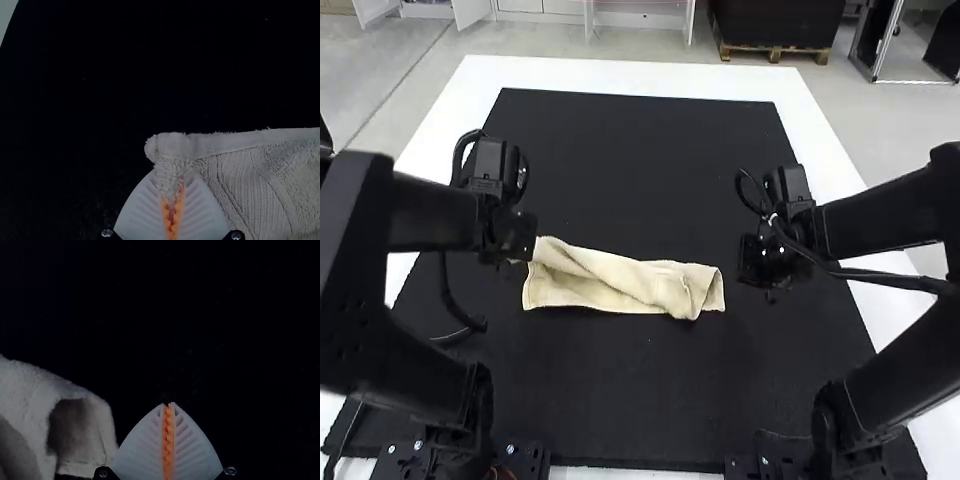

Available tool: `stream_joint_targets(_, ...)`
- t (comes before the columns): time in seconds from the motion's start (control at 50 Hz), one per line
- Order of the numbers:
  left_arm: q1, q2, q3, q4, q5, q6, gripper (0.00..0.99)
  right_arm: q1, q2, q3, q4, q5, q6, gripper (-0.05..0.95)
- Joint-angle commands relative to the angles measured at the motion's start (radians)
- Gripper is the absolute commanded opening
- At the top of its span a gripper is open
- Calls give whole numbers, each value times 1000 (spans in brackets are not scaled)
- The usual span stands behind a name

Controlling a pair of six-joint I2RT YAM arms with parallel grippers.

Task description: Fold the towel.

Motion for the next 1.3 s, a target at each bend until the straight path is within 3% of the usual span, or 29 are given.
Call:
stream_joint_targets(0.0, -19, -28, 5, 9, -13, 6, 18, -10, -34, -11, 17, 26, 6, -23)
stream_joint_targets(0.5, -91, -24, -33, 48, -1, 93, 20, -2, -37, -17, 26, 20, 3, -21)
stream_joint_targets(0.54, -100, -24, -39, 48, -1, 121, 21, -5, -37, -20, 29, 21, 3, -13)
stream_joint_targets(0.58, -109, -21, -42, 55, -9, 131, 30, -10, -37, -23, 41, 23, 3, 64)
stream_joint_targets(0.6, -114, -19, -45, 60, -12, 138, 92, -10, -37, -23, 41, 24, 5, 110)
stream_joint_targets(0.62, -115, -16, -45, 63, -13, 145, 223, -10, -37, -25, 41, 24, 5, 161)
stream_joint_targets(0.68, -128, -16, -47, 63, -12, 164, 872, -10, -37, -23, 41, 27, 3, 379)
stream_joint_targets(0.7, -131, -16, -48, 66, -12, 168, 966, -10, -37, -23, 40, 29, 3, 466)
stream_joint_targets(0.78, -140, -16, -48, 72, -12, 167, 974, -8, -37, -23, 37, 27, 3, 795)
stream_joint_targets(0.82, -140, -16, -48, 74, -13, 165, 974, -5, -37, -22, 37, 27, 3, 897)
stream_joint_targets(1.08, -126, -21, -47, 83, -25, 161, 974, -1, -37, -16, 40, 12, -9, 910)
stream_joint_targets(1.28, -118, -45, -44, 85, -27, 144, 972, 5, -34, 3, 43, -152, 0, 907)
